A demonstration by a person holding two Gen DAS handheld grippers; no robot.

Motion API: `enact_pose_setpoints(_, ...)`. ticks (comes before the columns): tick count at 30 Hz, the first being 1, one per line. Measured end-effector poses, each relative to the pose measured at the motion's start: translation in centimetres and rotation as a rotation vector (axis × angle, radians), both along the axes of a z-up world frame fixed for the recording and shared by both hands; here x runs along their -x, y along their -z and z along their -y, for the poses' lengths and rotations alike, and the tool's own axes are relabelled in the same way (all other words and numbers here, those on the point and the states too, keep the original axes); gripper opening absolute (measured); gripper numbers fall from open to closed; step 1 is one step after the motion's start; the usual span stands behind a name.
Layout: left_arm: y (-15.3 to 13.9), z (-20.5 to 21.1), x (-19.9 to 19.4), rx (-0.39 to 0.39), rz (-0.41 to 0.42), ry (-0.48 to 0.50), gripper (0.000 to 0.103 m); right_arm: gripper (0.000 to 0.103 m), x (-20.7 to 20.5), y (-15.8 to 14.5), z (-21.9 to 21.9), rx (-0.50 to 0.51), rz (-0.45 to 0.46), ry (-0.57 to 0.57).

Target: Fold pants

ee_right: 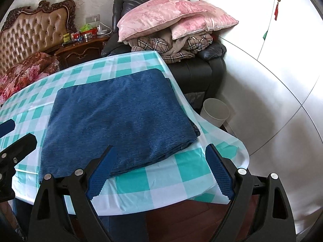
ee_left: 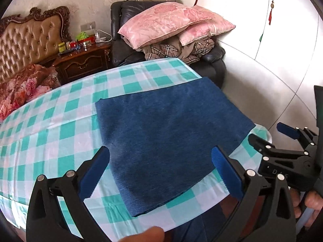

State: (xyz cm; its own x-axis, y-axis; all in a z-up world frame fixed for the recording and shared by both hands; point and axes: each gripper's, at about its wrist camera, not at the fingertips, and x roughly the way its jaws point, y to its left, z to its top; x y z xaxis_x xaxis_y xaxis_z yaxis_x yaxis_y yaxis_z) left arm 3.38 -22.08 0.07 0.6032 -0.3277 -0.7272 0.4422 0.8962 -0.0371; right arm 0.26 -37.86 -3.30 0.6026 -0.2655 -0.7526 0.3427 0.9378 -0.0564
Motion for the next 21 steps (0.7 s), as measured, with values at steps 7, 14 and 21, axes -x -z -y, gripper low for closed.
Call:
enact_pose_setpoints(7,0.07,0.10,-0.21,-0.003,-0.002,-0.013,0.101,0.085,0.03,0.13,-0.13,-0.003,-0.005,0.001)
enact_pose_setpoints(14,0.44,0.40,-0.39,-0.008,-0.009,-0.002,0.101,0.085,0.01,0.19,-0.10,-0.004,-0.007,0.001)
enact_pose_setpoints(21,0.56,0.49,-0.52,-0.008,-0.012,-0.003,0.101,0.085,-0.01,0.24,-0.08,-0.007,-0.007,0.001)
